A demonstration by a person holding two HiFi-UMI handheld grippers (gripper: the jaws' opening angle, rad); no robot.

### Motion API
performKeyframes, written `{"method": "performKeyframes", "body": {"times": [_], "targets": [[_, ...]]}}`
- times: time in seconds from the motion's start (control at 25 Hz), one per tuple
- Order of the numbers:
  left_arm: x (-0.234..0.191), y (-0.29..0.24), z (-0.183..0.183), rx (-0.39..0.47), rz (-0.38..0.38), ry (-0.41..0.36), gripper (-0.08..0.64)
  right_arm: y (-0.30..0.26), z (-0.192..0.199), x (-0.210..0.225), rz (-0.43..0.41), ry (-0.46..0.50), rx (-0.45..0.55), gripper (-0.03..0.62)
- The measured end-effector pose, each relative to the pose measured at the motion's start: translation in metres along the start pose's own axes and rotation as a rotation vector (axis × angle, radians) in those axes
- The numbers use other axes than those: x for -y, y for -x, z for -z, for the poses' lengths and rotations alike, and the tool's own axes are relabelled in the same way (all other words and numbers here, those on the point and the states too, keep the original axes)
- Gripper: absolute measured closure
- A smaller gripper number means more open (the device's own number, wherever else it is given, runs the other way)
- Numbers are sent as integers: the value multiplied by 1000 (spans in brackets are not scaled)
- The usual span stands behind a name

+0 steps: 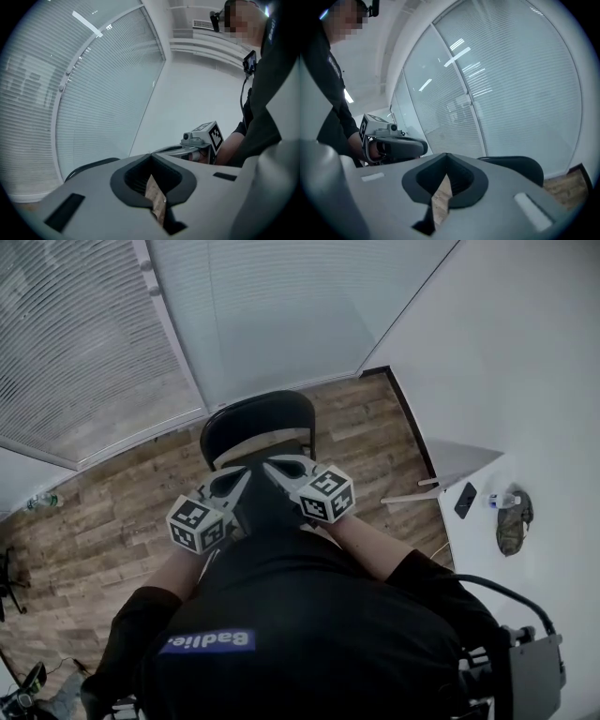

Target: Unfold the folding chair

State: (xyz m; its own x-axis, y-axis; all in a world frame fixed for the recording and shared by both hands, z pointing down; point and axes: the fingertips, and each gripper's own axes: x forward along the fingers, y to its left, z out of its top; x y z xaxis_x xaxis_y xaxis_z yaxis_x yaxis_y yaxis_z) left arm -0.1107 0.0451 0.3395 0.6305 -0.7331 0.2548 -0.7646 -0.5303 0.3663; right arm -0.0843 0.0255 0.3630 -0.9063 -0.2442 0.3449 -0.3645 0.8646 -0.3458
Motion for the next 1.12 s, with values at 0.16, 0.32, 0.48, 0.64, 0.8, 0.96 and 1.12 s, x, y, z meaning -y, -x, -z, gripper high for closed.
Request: {"method": "performKeyframes", "body": {"times": [0.16,0.32,0.48,0.64,0.8,0.96,1.12], "targets": [[4,-2,-20,35,14,-23,555,-1,-31,-7,16,58,43,591],[7,-6,-26,45,13,-42,555,4,-39,-7,34,66,67,591],[4,-6,-24,39,10,-48,555,6,-34,-5,41,63,70,591],[5,-6,-24,33,17,-55,555,7,-34,-2,53,52,81,591],[5,-6,-25,29,25,-63,555,5,-35,-3,55,46,86,591],[8,-3,-24,32,20,-53,555,4,-32,-5,54,28,88,591],[7,0,-21,30,23,-48,555,0,-28,-8,50,12,82,591]]}}
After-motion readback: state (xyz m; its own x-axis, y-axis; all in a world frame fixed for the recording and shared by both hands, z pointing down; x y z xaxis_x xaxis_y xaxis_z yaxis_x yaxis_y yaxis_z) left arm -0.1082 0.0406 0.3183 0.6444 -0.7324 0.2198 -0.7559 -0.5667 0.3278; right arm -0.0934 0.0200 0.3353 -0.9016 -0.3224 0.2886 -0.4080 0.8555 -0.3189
